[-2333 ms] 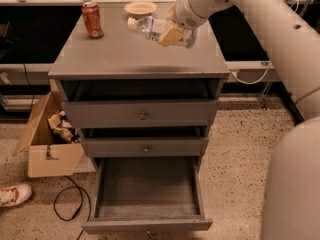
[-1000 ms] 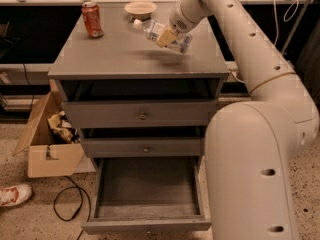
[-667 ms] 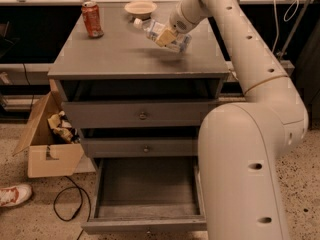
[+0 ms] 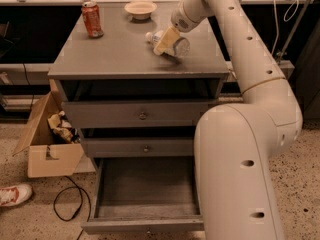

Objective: Pick blue plastic bottle from bottom drawer and place on counter

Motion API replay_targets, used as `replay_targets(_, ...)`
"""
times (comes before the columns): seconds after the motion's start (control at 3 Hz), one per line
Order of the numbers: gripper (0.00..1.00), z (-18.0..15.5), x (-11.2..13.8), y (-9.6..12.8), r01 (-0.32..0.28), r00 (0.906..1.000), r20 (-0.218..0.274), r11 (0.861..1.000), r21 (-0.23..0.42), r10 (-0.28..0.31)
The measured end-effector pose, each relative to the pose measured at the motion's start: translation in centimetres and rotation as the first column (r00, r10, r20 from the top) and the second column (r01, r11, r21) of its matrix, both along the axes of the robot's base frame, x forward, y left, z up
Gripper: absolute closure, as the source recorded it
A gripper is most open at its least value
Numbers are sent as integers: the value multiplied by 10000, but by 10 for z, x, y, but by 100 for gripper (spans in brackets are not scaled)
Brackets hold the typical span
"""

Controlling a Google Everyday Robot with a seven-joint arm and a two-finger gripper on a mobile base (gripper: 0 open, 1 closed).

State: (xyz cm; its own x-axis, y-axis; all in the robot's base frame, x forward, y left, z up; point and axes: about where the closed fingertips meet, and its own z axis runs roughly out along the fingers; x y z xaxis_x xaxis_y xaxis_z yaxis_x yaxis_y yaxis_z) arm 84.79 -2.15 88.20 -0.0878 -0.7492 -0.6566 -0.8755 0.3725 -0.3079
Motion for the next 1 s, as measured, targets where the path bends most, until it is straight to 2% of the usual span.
replay_targets(0.33, 0, 18, -4, -22, 185, 9992, 344, 9998, 74, -187)
replay_targets(0.67, 0, 55, -21, -80, 805, 9905, 1060, 9940, 734, -880)
replay_targets(1.0, 0, 71, -39, -117, 1035, 9799, 1575, 9868, 1243, -1226)
